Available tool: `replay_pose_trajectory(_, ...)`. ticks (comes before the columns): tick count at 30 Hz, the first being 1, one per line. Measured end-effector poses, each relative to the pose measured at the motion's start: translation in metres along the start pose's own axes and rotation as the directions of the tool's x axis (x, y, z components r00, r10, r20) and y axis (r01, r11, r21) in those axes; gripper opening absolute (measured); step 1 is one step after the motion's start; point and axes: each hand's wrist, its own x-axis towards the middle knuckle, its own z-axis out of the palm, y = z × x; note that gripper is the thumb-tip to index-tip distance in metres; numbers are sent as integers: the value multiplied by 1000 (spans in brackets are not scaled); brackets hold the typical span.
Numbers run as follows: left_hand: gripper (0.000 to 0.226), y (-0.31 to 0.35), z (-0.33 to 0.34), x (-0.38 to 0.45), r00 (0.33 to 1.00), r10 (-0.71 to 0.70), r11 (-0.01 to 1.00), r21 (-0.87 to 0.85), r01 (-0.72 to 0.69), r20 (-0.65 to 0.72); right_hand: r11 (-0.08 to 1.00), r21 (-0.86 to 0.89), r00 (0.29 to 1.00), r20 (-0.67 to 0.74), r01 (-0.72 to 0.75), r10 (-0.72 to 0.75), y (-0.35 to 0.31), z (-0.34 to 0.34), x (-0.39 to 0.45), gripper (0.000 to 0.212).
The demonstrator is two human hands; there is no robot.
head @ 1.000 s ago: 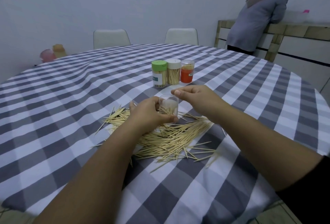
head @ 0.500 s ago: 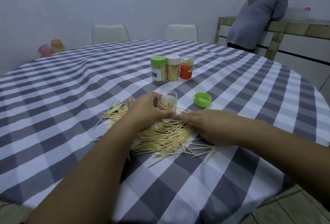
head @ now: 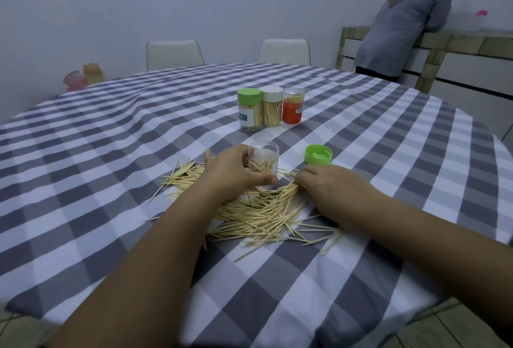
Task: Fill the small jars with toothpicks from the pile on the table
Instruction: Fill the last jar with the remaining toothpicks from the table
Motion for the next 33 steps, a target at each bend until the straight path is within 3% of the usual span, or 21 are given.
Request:
replay_pose_trajectory(4, 59, -1, -1, 0, 1000, 8, 1000, -9, -8, 13, 971, 143, 981, 50, -190, 185, 6, -8, 5, 24)
replay_pose_trajectory(6, 58, -1, -1, 0, 1000, 6, 1000, -28, -6, 22, 919, 297, 966, 69, -258, 249, 10, -14, 10, 16)
replay_pose_trajectory(10, 56, -1, -2, 0, 999, 4, 1000, -24, -3, 34, 616, 745, 933, 24, -257, 360, 16, -30, 20, 14)
replay_pose_trajectory(16, 57, -1, -1, 1, 1000, 12, 1000, -3, -12, 29, 247, 957, 896, 25, -149, 443, 12, -49, 48, 18)
replay_pose_trajectory(22, 50, -3, -1, 3, 999, 38, 999, -21, -38, 20, 109, 992, 884, 6, -64, 467, -1, -63, 72, 19)
replay_pose_trajectory(26, 43, -3, 0, 4, 999, 42, 998, -37, -41, 29, 205, 967, 893, 42, -149, 448, -16, -45, 66, 19)
replay_pose_trajectory(30, 42, -4, 1, 6, 999, 40, 999, -24, -39, 33, 101, 983, 861, 85, -156, 502, -23, -30, 60, 14)
replay_pose_trajectory(33, 45, -6, 2, 8, 999, 41, 999, -16, -40, 25, 102, 978, 848, 106, -184, 520, -26, -26, 61, 15)
